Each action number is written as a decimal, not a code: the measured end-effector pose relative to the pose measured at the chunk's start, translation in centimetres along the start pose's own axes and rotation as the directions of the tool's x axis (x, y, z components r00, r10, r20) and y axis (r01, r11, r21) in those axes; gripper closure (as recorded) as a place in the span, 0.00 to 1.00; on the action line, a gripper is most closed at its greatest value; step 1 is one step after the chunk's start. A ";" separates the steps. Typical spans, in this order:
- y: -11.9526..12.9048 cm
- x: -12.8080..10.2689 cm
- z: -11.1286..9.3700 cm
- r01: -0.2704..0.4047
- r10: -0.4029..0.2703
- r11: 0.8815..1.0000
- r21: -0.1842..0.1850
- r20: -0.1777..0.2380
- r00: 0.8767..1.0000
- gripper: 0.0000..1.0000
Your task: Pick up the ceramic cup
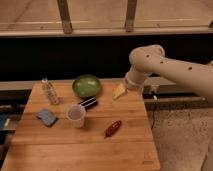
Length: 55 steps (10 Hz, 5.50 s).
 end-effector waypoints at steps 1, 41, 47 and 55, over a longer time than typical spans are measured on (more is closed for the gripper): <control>0.0 0.0 0.0 0.000 0.000 1.000 0.000 0.000 1.000 0.20; 17.3 -5.3 9.6 0.325 -0.340 0.938 -0.120 -0.141 0.930 0.20; 17.9 -4.5 12.7 0.308 -0.336 0.936 -0.169 -0.173 0.926 0.20; 21.2 -3.9 17.2 0.325 -0.384 0.909 -0.260 -0.226 0.895 0.59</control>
